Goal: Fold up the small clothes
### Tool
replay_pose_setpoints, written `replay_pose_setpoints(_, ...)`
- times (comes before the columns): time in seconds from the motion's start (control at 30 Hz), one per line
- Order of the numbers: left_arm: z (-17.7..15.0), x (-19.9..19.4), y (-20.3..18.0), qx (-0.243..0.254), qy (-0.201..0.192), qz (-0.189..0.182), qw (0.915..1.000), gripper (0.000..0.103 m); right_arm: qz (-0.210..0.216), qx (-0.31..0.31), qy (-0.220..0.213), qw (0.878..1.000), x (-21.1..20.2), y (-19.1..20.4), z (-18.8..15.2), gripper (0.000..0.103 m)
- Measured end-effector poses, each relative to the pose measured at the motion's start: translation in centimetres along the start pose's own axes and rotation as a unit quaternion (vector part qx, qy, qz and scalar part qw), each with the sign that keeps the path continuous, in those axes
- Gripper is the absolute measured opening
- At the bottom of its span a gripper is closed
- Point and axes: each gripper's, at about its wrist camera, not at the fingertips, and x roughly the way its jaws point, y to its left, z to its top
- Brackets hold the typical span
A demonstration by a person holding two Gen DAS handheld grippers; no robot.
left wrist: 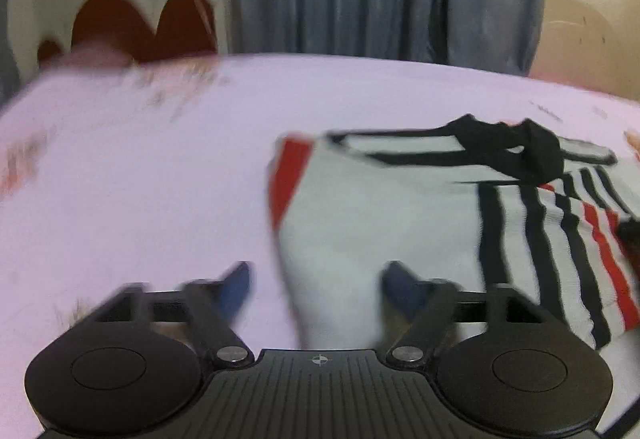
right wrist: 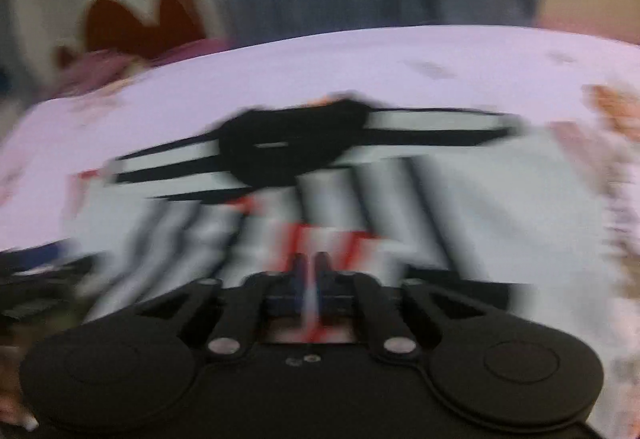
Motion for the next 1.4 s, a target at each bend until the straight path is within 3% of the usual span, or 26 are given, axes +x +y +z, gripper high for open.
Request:
replay_pose_setpoints(0.07,-0.4,-1.0,0.8,-0.014,-0.012,-0.005,0.9998,0.077,0.015,0.011,0.007,1.0,-0.7,-0.7,-0.2,0.0)
replay_pose_setpoints(0.1,-0.6,-1.8,0.6,-0.011,-0.02,0.003,0.9997,0.077,0.012,0.009,0.001,1.0,-1.5,-0.6,-0.2,0.016)
replay_pose_setpoints(0.17,-1.1,-4.2,0.1,-0.015,-0.045,-0.001,0.9989,0.077,0.008,-0.004,-0.038,0.999,-3.7,-0.3,-0.7,0.031)
replay_pose_setpoints(0.27,-2.2,-7.4,-2.8,0.02,-0.067,-0.023,0.9973,0.077,0.035,-0.018,-0.042,0.998,-5.3,0.9,-2.3,0.03)
replay_pose_setpoints(0.37,-4.1,-6.4,-4.5,0.039,-0.011,-0.027,0.9988,0.078,0.014,-0.057,-0.013,0.998,-4.7,2.1,-4.7,0.028)
replay_pose_setpoints(0.43,-5.0,-6.4,-5.1,0.074,-0.02,-0.02,0.9969,0.081,0.007,-0.041,-0.005,0.999,-4.2,1.4,-5.9,0.028)
replay_pose_setpoints(0.6,-1.6,-6.7,-3.6,0.049,-0.033,-0.034,0.9977,0.081,-0.001,-0.012,-0.033,0.999,-5.1,-0.6,-4.4,0.031)
replay_pose_setpoints(0.77,6.0,-0.2,-3.0,0.057,-0.017,-0.031,0.9977,0.081,-0.04,0.033,-0.034,0.998,-1.0,-3.8,1.0,0.033)
replay_pose_setpoints(0.9,7.4,6.5,-1.7,0.025,0.021,-0.033,0.9989,0.081,-0.035,0.071,-0.015,0.997,1.4,-4.7,2.5,0.04)
replay_pose_setpoints(0.97,7.3,6.3,-1.4,0.022,0.011,-0.04,0.9989,0.082,-0.04,0.06,-0.012,0.997,2.1,-4.0,2.4,0.044)
replay_pose_setpoints(1.03,7.1,4.7,-1.6,0.027,0.003,-0.021,0.9994,0.082,-0.048,0.043,-0.015,0.998,1.7,-3.6,2.2,0.042)
replay_pose_setpoints(1.1,6.3,1.6,-1.6,0.02,-0.026,-0.05,0.9982,0.082,-0.038,0.041,-0.039,0.998,0.1,-3.4,1.8,0.042)
replay_pose_setpoints(1.23,3.7,-1.3,-5.6,0.031,-0.012,-0.067,0.9972,0.082,-0.004,0.0,-0.045,0.999,0.0,-0.6,0.4,0.036)
replay_pose_setpoints(1.27,3.0,-0.6,-6.9,0.039,0.016,-0.056,0.9976,0.082,-0.009,-0.016,-0.031,0.999,0.7,0.3,0.1,0.036)
replay_pose_setpoints(1.33,2.3,-0.5,-8.3,0.059,0.011,-0.029,0.9978,0.082,-0.035,-0.045,-0.036,0.998,1.2,1.6,-0.6,0.037)
replay_pose_setpoints(1.4,2.5,-1.4,-8.0,0.029,0.019,-0.044,0.9984,0.082,-0.049,-0.057,-0.037,0.996,0.6,2.1,-0.7,0.036)
